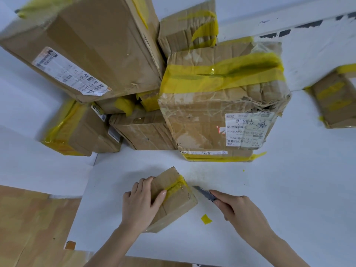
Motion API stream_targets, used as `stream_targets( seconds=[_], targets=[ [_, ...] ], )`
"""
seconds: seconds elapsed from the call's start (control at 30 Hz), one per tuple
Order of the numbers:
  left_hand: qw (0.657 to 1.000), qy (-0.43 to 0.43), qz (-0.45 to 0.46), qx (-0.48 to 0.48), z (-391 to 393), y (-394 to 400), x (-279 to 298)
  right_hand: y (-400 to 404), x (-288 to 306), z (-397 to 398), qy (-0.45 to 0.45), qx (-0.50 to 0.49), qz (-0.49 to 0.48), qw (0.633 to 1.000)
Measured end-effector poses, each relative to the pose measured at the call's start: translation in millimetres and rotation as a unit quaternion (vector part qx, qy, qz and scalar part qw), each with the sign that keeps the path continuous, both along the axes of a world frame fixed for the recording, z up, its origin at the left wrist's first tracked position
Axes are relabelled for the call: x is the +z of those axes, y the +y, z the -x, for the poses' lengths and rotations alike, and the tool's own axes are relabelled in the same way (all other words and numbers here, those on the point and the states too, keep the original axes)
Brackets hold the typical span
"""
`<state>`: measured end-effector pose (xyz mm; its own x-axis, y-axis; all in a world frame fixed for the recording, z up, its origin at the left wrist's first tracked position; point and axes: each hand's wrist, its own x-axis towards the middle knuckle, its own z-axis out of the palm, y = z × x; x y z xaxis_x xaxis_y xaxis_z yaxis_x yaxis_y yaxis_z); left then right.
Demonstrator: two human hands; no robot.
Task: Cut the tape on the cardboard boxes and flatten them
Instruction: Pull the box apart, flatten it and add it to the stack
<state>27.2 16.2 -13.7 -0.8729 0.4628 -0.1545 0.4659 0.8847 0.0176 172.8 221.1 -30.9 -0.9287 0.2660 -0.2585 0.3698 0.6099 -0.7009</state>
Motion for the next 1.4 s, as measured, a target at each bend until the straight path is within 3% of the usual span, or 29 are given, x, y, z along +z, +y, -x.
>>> stream_targets(
  seconds=[0.13,0.37,0.43,0.53,0.67,0.77,0.8,0.87,1.0,1.13,1.23,1.33,1.4],
  targets=[
    [0.994,-0.035,-0.093,0.049,-1.9,-10.6,-1.8,-0.4,-17.3,-3.8,0.005,-0.054,0.001,0.999],
    [0.942,-0.076,-0.265,0.193,-12.0,-27.2,1.5,-5.6,-58.1,12.6,-0.133,0.0,-0.234,0.963],
    [0.947,-0.092,-0.233,0.201,-14.2,-28.3,6.6,-10.1,-64.7,18.2,-0.14,0.023,-0.284,0.948],
    [0.976,-0.096,-0.103,0.165,-16.4,-23.4,11.8,-14.8,-56.6,28.9,-0.151,0.023,-0.327,0.933],
    [0.971,-0.109,-0.127,0.169,-24.7,-9.2,9.5,-18.4,-43.6,31.6,-0.038,-0.004,-0.365,0.93],
    [0.965,-0.124,-0.149,0.176,-27.1,-1.5,6.2,-17.4,-32.0,32.9,-0.16,0.035,-0.362,0.918],
    [0.963,-0.125,-0.154,0.179,-26.9,0.0,5.6,-17.2,-28.2,33.3,-0.149,0.026,-0.358,0.922],
    [0.962,-0.128,-0.161,0.182,-25.5,1.3,5.4,-22.6,-22.0,38.5,-0.095,0.003,-0.343,0.934],
    [0.961,-0.133,-0.163,0.181,-21.8,6.8,6.6,-53.7,9.5,51.8,0.047,0.069,-0.219,0.972],
    [0.967,-0.126,-0.139,0.173,-23.5,21.6,8.5,-82.0,26.7,54.0,0.113,0.12,-0.293,0.942],
    [0.975,-0.115,-0.095,0.163,-24.6,31.4,7.5,-86.1,24.9,49.9,0.057,0.13,-0.294,0.945],
    [0.975,-0.124,-0.075,0.166,-24.6,36.4,9.2,-83.1,9.3,49.7,0.101,0.103,-0.373,0.916],
    [0.973,-0.144,-0.071,0.165,-23.5,39.0,13.7,-81.6,9.1,49.3,0.089,0.11,-0.377,0.916]
  ],
)
